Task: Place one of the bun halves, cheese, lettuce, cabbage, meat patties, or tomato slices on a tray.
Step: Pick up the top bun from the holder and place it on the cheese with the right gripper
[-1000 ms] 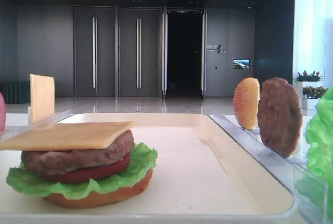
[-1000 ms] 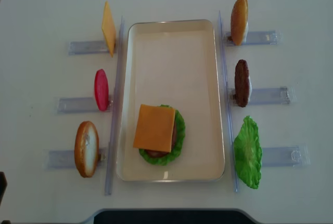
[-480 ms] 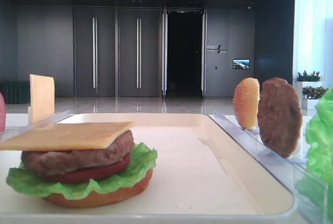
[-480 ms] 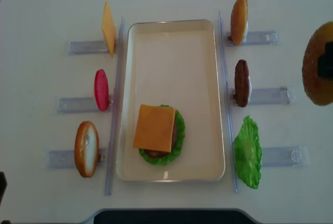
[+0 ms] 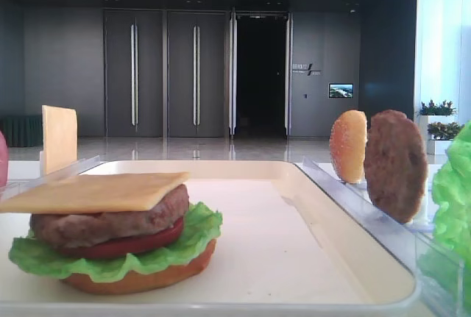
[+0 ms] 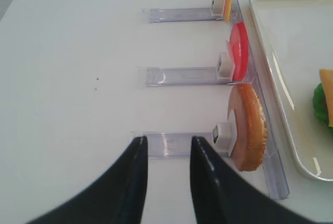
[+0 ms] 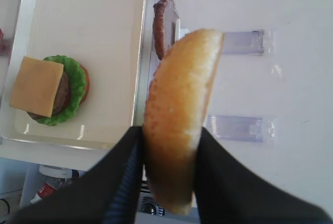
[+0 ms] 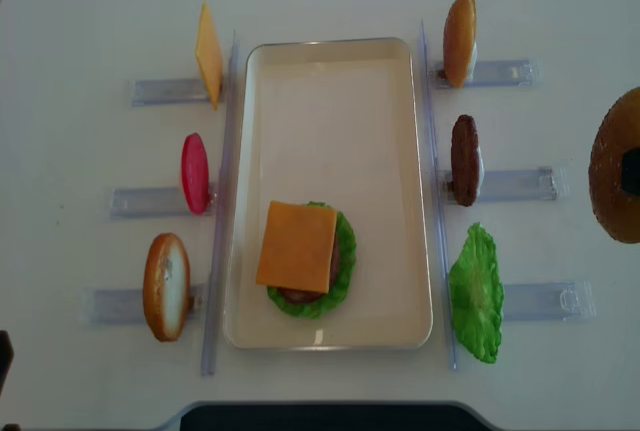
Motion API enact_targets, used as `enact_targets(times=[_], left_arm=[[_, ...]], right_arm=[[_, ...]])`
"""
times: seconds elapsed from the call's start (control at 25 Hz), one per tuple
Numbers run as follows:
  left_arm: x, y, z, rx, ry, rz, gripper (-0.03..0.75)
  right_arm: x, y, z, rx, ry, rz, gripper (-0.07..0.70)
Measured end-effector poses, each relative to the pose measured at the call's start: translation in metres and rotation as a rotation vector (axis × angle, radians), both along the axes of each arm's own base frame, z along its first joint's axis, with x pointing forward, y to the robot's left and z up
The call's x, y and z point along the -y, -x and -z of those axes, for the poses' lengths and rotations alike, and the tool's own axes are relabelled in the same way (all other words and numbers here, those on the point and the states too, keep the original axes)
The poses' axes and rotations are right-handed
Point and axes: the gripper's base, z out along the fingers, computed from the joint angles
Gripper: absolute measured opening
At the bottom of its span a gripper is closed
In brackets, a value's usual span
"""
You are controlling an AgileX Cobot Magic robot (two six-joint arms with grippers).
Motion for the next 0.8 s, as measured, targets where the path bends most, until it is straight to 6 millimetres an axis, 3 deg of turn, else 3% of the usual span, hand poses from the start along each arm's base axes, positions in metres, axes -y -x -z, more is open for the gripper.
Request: enact_targets(times=[0.36, 0.6, 0.8], left_arm=[[0.000, 0.000, 0.000, 0.000, 0.000, 0.000, 0.219], [0.000, 0.000, 0.000, 0.000, 0.000, 0.000, 0.219], [0.000, 0.000, 0.000, 0.000, -0.001, 0.000, 0.219]], right_arm=[[-0.016, 0.006, -0.004, -0.051, -0.158, -0.100, 0.237], [-0.045, 0.000, 0.003, -0.146, -0.356, -0.324, 0.233], [-0.068, -0.002, 0.006, -0.159, -0.648, -0.537, 0.233]])
